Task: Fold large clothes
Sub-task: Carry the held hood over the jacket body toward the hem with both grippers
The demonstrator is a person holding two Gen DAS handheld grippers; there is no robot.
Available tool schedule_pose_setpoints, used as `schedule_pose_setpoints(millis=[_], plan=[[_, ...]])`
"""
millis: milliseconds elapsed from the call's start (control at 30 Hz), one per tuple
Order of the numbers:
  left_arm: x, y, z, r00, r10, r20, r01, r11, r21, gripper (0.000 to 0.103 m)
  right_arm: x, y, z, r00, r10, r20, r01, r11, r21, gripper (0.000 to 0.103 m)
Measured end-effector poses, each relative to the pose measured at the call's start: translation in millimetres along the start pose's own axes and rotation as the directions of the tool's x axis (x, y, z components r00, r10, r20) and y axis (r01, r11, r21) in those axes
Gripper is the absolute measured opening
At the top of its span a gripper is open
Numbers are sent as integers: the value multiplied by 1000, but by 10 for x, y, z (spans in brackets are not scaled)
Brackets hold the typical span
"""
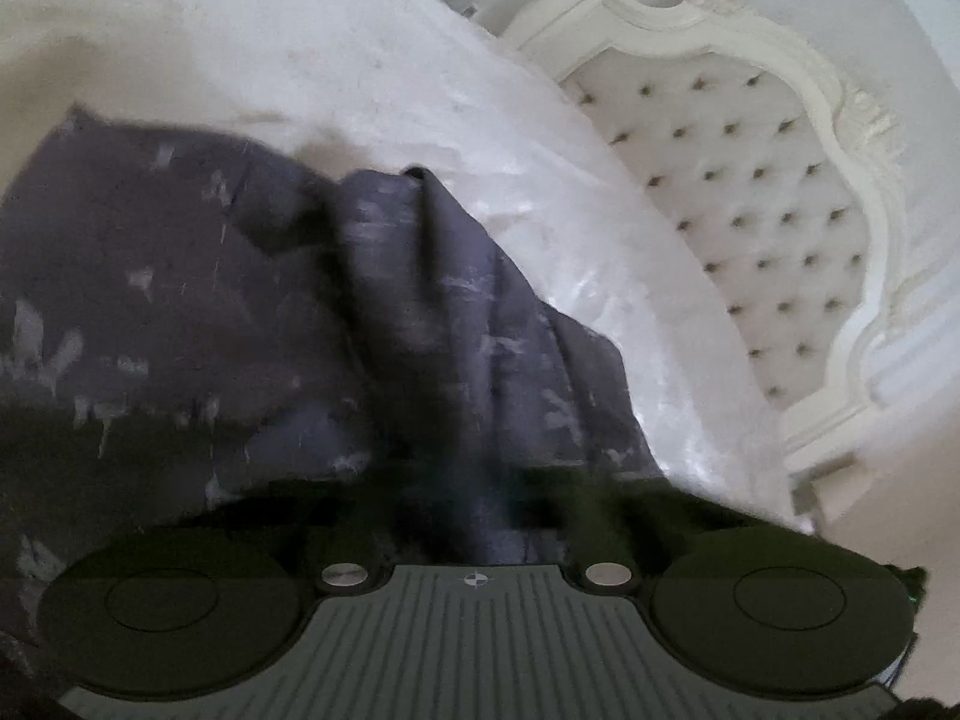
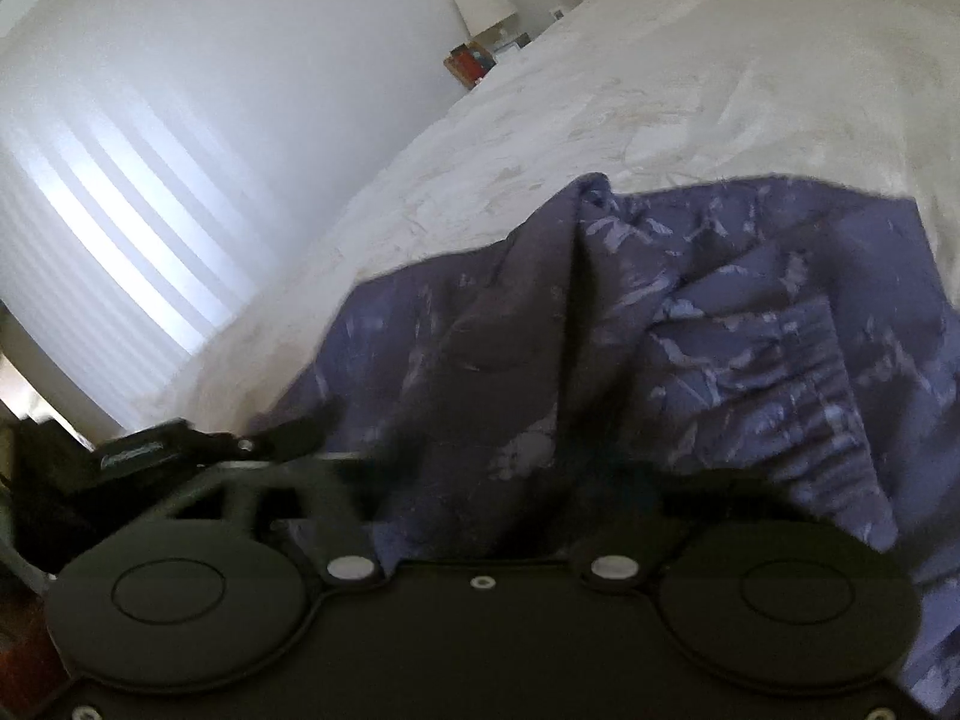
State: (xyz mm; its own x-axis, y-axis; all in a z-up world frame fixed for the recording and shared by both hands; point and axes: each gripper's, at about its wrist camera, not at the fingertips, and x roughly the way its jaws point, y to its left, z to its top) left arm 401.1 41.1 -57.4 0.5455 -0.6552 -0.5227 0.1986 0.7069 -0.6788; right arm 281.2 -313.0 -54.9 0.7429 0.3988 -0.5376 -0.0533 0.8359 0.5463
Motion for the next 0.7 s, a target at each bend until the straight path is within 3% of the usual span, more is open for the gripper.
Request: schedule_pose_setpoints(millis=[33,167,267,300,367,400,467,533,633,700], plan=[[-58,-38,4,1000,-6,6,5,1000,18,4,-33,71,28,1000,-22,13,22,999,-32,19],[-336,-197,-57,999,-38,27,35,993,114,4,-330,285,33,997,24,80,-14,993,-121,19],[-372,-82,-201,1000,27,-12,-24,987,158,8,-351,258,-101,1000,11,18,-8,992,-126,22],[-327,-11,-264,997,70,-33,-64,985,163,10,-294,212,-171,1000,-7,-17,5,992,-128,25],[-229,121,-360,989,128,-69,-117,983,144,16,-154,98,-301,995,-55,-87,47,994,-97,47],[-240,176,-392,992,113,-62,-104,986,130,16,-126,33,-314,994,-55,-96,50,997,-59,47],[-322,159,-388,994,102,-33,-97,986,132,25,-190,-59,-304,997,-18,-76,18,1000,5,54],[-451,23,-384,993,114,36,-119,973,197,33,-329,-115,-234,999,15,-29,-14,1000,17,64],[-592,-235,-388,989,69,127,-106,946,308,43,-553,-208,-85,997,35,64,-36,999,21,66],[-582,-393,-416,988,34,148,-86,929,360,48,-614,-323,31,995,29,99,-36,997,63,65]])
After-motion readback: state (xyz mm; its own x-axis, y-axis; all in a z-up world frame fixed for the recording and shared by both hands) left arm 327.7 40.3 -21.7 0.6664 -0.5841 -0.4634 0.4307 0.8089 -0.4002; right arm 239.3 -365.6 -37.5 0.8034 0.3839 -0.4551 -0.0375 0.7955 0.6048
